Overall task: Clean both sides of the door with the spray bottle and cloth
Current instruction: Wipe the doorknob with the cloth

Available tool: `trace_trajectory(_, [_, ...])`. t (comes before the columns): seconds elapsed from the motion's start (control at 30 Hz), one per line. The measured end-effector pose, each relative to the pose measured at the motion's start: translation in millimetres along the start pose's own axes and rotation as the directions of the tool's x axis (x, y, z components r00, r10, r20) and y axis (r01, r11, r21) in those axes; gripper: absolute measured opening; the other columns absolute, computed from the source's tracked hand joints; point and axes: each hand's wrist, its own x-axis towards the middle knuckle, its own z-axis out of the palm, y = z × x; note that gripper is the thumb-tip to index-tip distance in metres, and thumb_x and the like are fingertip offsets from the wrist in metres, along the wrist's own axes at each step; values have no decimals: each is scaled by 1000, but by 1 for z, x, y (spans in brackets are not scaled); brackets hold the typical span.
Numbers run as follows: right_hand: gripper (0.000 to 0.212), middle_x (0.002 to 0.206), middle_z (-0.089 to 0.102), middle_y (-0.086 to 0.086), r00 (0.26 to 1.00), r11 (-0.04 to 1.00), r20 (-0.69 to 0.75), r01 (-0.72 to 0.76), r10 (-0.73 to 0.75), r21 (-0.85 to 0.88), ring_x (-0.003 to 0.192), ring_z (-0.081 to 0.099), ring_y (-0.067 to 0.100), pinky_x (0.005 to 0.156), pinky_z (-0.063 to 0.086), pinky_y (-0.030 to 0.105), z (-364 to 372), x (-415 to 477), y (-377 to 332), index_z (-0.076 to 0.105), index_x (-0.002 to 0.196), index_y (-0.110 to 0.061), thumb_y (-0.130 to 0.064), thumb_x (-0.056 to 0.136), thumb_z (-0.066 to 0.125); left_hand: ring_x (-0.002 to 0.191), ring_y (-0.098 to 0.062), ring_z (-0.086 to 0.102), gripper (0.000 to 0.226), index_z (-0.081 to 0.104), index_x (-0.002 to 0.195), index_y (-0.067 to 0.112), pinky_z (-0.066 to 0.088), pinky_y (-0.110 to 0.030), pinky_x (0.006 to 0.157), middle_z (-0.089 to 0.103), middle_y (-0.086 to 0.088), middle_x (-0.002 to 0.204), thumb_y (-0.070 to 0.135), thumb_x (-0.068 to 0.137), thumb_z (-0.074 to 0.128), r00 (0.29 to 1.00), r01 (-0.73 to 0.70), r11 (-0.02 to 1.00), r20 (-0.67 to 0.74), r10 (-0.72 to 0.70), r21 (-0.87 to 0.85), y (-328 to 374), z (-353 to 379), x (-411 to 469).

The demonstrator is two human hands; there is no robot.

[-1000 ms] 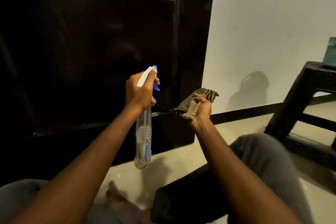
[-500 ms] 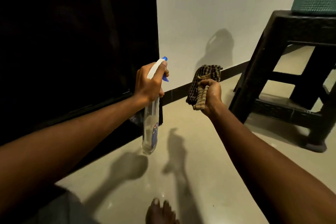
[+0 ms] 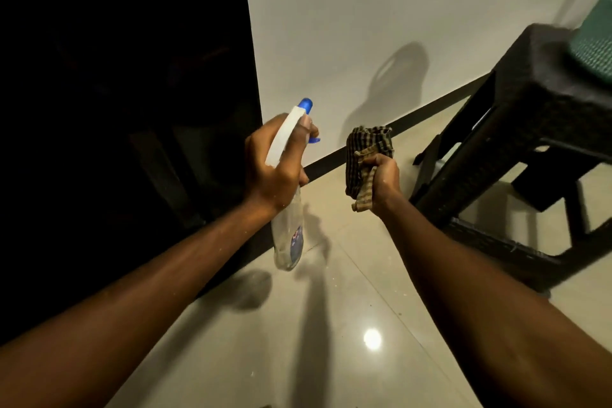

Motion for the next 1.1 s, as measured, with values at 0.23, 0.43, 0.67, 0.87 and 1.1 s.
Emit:
trace_trajectory(0.23, [12, 95, 64, 12, 992, 994, 69, 104, -105, 20, 91, 60, 30, 78, 49, 42, 33, -202, -168, 62, 91, -15, -9, 89, 52, 47, -22, 57, 22, 63, 89, 28, 48, -33, 39, 67, -18, 88, 39, 96, 46, 1000, 7, 999, -25, -8, -40, 227, -44, 62])
trace_trajectory(0.43, [20, 99, 64, 14, 990, 985, 142, -2, -23, 173, 89, 58, 27, 71, 49, 37, 49, -381, -303, 63, 102, -10, -16, 84, 55, 49, -20, 57, 18, 61, 91, 34, 47, -27, 43, 68, -17, 90, 40, 96, 45, 999, 8, 1000, -46, -9, -4, 424, -73, 97])
trace_trajectory(0.67, [17, 95, 65, 10, 982, 952, 189, -45, -14, 304, 91, 59, 28, 71, 49, 37, 44, -516, -401, 67, 99, -12, -20, 90, 55, 38, -19, 56, 33, 65, 88, 21, 48, -27, 41, 72, -2, 86, 43, 95, 42, 988, 132, 989, -89, -127, 59, 555, -98, 116])
trace_trajectory(0.87, [14, 90, 64, 7, 966, 963, 254, -15, -56, 271, 84, 59, 23, 73, 49, 37, 52, -571, -461, 64, 101, -15, -18, 94, 53, 44, -12, 60, 43, 67, 92, 6, 46, -19, 41, 70, -5, 81, 43, 93, 46, 970, 207, 976, -149, -195, 72, 618, -129, 118])
trace_trajectory(1.1, [14, 90, 65, 4, 940, 974, 332, 6, -83, 226, 84, 58, 21, 72, 46, 35, 84, -549, -495, 65, 99, -19, -24, 95, 53, 46, -8, 61, 47, 69, 94, 5, 43, -18, 40, 69, -7, 78, 47, 88, 49, 958, 245, 963, -181, -222, 113, 624, -141, 143])
